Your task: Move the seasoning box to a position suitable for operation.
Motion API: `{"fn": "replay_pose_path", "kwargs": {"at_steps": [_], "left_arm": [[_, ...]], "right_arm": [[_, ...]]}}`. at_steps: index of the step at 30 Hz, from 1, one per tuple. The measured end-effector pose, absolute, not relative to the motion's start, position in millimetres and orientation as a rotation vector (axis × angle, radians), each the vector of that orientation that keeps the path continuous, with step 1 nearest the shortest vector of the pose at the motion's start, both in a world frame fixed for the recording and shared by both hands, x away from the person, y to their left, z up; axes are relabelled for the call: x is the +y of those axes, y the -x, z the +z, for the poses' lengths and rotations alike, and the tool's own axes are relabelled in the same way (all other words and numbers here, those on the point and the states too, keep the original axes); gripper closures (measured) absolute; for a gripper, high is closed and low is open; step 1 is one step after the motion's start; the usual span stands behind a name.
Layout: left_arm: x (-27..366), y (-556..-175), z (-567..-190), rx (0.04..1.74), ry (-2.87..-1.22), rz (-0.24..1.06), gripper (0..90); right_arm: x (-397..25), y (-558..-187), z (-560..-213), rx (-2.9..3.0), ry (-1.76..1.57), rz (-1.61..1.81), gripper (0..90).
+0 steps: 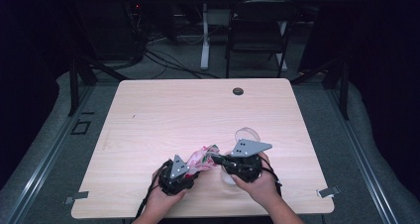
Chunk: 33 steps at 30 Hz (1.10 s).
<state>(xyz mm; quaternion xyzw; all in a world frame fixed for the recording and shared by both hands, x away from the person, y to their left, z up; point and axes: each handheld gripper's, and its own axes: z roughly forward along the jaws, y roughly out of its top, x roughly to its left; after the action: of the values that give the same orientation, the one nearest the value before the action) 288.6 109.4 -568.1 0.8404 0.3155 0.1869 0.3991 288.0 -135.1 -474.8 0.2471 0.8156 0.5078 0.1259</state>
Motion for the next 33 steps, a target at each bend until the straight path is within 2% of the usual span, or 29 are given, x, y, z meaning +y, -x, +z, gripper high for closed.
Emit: {"fn": "replay_pose_path", "kwargs": {"at_steps": [6, 15, 23, 33], "left_arm": [[109.4, -286.2, -562.8, 0.766, -2.126, 0.530, 55.9], [110.9, -282.5, -554.0, 0.700, -2.156, 0.725, 56.9], [111.9, -282.8, -552.0, 0.706, -2.153, 0.759, 57.6], [110.7, -284.2, -552.1, 0.731, -2.162, 0.726, 58.6]], "right_arm": [[-138.2, -288.6, -471.4, 2.353, -0.727, 1.496, 90.0], [-140.6, -286.4, -471.3, 2.356, -0.706, 1.498, 90.0], [-140.9, -286.8, -472.2, 2.358, -0.697, 1.492, 90.0], [-142.6, -289.0, -472.0, 2.356, -0.713, 1.506, 88.1]]}}
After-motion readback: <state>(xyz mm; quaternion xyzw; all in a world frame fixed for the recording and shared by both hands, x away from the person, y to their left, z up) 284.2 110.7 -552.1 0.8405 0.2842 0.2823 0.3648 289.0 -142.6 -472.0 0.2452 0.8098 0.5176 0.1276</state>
